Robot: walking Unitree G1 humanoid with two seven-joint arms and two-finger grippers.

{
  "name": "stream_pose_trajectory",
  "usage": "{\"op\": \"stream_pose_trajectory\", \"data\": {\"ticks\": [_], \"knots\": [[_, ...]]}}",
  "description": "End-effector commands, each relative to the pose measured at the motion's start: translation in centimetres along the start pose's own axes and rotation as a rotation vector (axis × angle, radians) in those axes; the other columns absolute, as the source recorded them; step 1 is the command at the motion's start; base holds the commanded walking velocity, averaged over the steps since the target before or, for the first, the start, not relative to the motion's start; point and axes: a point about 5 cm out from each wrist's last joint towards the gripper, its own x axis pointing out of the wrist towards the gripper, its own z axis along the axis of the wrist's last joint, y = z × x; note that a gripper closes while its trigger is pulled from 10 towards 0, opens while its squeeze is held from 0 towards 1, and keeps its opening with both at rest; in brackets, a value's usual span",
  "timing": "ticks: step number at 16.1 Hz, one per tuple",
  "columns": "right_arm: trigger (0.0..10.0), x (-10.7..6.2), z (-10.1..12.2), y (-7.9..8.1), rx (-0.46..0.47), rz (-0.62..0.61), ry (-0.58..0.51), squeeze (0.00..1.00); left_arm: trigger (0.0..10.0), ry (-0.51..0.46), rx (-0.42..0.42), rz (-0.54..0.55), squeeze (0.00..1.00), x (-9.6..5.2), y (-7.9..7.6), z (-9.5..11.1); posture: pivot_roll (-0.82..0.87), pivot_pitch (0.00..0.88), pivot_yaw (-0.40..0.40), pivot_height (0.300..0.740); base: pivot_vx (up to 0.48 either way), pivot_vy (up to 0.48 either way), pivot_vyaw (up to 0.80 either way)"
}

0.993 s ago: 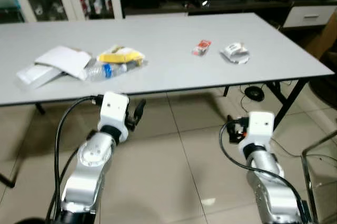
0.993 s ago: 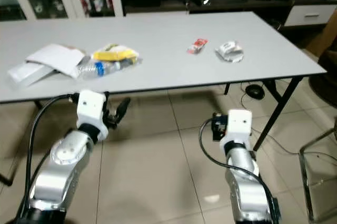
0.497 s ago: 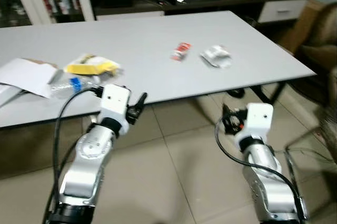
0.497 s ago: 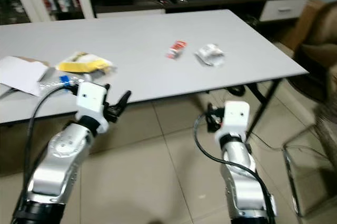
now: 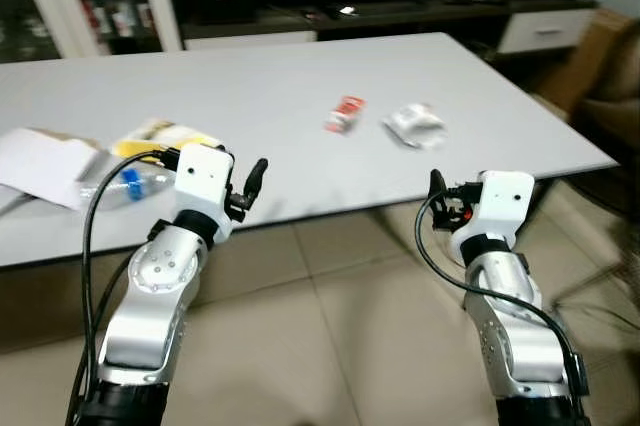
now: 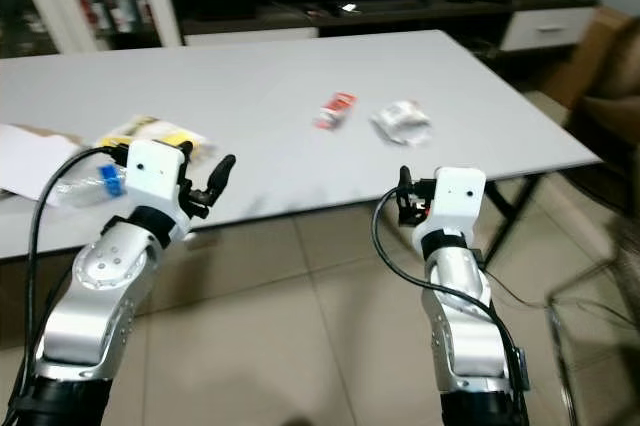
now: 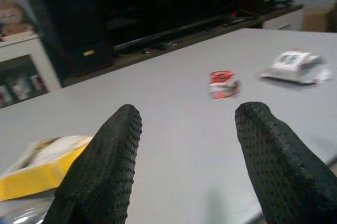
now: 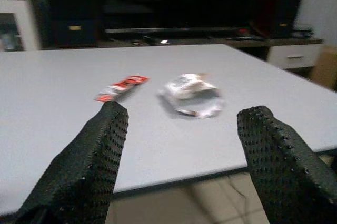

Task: Picking trash to rubbish bin

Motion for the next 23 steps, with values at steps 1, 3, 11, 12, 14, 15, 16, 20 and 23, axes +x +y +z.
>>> {"op": "stream_pose_trajectory", "data": {"ticks": [1, 3, 11, 12, 14, 15, 16, 20, 23], "knots": [[10.0, 0.2, 1.1, 0.7, 0.017, 0.017, -0.04, 0.0, 10.0, 0.016, 0.002, 0.006, 0.0, -0.2, 0.3, -0.1, 0.01, 0.0, -0.019, 0.74, 0.375, 0.0, 0.0], [10.0, 0.3, 1.2, 0.5, 0.025, 0.018, -0.045, 0.0, 10.0, 0.031, -0.003, -0.001, 0.0, -0.4, 0.0, -0.5, 0.0, 0.0, -0.027, 0.74, 0.371, 0.0, 0.0], [10.0, 0.0, 0.4, 1.4, 0.04, 0.092, -0.005, 0.0, 10.0, 0.027, 0.02, -0.003, 0.0, -0.2, 0.7, -0.3, 0.0, 0.0, -0.005, 0.74, 0.373, 0.0, -0.54], [10.0, -0.1, 0.2, 1.6, 0.036, 0.108, 0.003, 0.0, 10.0, 0.028, 0.022, -0.003, 0.0, -0.3, 0.7, -0.3, 0.0, 0.0, -0.003, 0.74, 0.375, 0.0, 0.0], [10.0, -0.3, -0.7, 1.6, 0.04, 0.112, 0.023, 0.0, 10.0, 0.046, 0.016, -0.006, 0.0, -0.4, 0.6, -0.9, 0.0, 0.0, 0.005, 0.74, 0.373, 0.0, 0.0], [10.0, -0.4, -0.8, 1.6, 0.041, 0.11, 0.028, 0.0, 10.0, 0.049, 0.014, -0.01, 0.0, -0.4, 0.6, -1.0, 0.0, 0.0, 0.007, 0.74, 0.375, 0.0, 0.0], [10.0, -0.5, -0.9, 1.7, 0.04, 0.115, 0.031, 0.0, 10.0, 0.053, 0.013, -0.013, 0.0, -0.4, 0.6, -1.1, 0.0, 0.0, 0.008, 0.74, 0.371, 0.0, 0.0], [10.0, -0.4, -1.4, 1.8, 0.018, 0.139, 0.047, 0.0, 10.0, 0.068, 0.013, -0.013, 0.0, -0.8, 0.5, -1.5, 0.0, 0.0, -0.008, 0.74, 0.375, 0.0, 0.0], [10.0, 0.0, -1.8, 2.4, 0.016, 0.183, 0.062, 0.0, 10.0, 0.079, 0.013, 0.009, 0.0, -1.5, 0.8, -1.6, 0.03, 0.0, -0.022, 0.74, 0.375, 0.0, 0.0]]}}
